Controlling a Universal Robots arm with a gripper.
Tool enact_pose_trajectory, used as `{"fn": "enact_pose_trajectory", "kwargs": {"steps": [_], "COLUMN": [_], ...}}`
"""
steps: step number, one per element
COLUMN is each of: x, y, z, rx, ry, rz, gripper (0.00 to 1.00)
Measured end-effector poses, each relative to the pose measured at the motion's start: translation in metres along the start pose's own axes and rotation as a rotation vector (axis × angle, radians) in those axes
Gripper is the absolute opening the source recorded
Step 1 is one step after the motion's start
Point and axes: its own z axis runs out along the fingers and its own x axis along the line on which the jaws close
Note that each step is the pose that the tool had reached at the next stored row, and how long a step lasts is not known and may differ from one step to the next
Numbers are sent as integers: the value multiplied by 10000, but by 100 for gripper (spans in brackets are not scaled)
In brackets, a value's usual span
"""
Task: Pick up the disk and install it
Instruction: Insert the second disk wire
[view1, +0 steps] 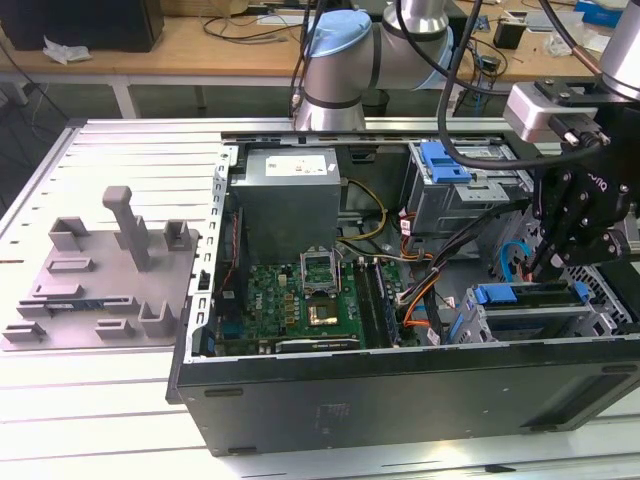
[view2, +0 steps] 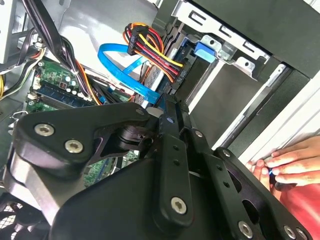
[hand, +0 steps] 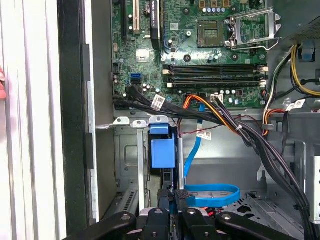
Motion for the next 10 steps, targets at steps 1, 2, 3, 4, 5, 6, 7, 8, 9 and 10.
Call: {"fn": "enact_pose_trajectory", "kwargs": {"steps": [1,2,3,4,5,6,7,8,9,10], "x": [0,0,0,0,0,0,-1,-1,-1,-1], "y": [0,-1,-1,-1,-1,-2,-4,-7,-9,-10], "z": [0,2,4,6,8,10,13,16,18,19], "rx": [1,1,1,2,2,1,1,1,2,1], "ry": [0,0,-1,0,0,0,1,-1,0,0], "rz": [-15,-18,-18,-18,-18,-18,-19,-19,-18,-18], "gripper": [16,16,16,16,16,16,16,16,16,16]}}
